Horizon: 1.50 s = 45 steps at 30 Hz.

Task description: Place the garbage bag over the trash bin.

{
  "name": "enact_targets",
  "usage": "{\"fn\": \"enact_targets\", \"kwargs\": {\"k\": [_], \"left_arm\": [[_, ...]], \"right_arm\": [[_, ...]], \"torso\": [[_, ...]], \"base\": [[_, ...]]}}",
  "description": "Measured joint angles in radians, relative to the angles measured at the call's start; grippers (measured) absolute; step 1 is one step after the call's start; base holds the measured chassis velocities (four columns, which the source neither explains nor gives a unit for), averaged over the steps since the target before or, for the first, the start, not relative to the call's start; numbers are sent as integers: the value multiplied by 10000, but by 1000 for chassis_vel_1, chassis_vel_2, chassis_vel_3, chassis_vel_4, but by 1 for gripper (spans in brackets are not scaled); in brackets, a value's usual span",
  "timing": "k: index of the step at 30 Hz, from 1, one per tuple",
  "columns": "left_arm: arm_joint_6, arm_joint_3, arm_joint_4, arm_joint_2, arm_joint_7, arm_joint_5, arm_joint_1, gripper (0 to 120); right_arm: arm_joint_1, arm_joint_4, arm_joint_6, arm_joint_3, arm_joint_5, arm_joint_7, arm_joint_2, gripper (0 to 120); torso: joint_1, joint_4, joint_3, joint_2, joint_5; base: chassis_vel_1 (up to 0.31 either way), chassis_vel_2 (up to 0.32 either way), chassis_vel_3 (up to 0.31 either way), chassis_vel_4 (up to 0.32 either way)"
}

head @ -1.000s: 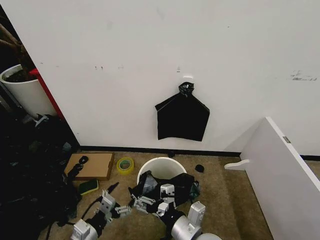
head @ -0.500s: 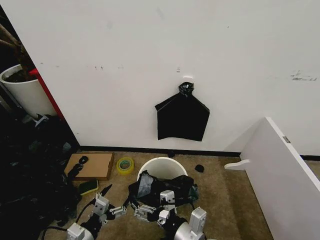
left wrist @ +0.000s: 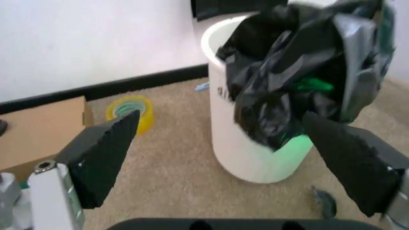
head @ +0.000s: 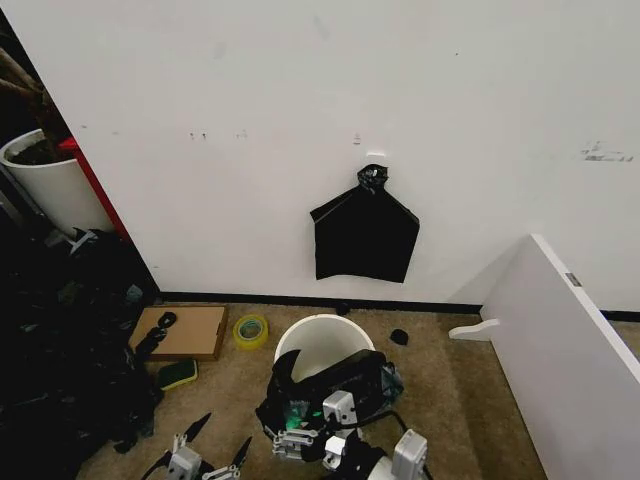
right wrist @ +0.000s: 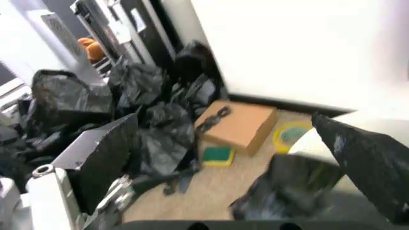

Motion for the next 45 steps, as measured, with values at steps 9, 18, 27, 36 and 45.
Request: {"fn": "enact_targets", "kwargs": {"k": [9,18,27,36,45], "left_arm": [[-732,68,-96,-496,184,144,112,100],[-991,281,140,-1847,231,539,-940,100],[-1355,239,158,-2591,282,1304,-745,100],[-1469,201,212,-2552,284,1588,-744,100],[-1589,261,313,-2412,280,1873,-449,100]], "right_arm": [[417,906,-825,1873,501,231,-803,100],[5225,-1734,-3921,1518,3877,647,-2976,100],[9548,-4927,-5258,-1649,4935,-61,-2442,100],[10498,-7135,-5315,-3192,4060,-879,-1543,100],[10641,-7969,-5264,-3494,3491,-1127,-943,92]], "torso": [[0,1,1,0,0],[1,0,3,0,4],[1,0,3,0,-4],[1,0,2,0,-1],[1,1,2,-1,-1]], "base": [[0,0,0,0],[0,0,0,0],[0,0,0,0],[0,0,0,0],[0,0,0,0]]}}
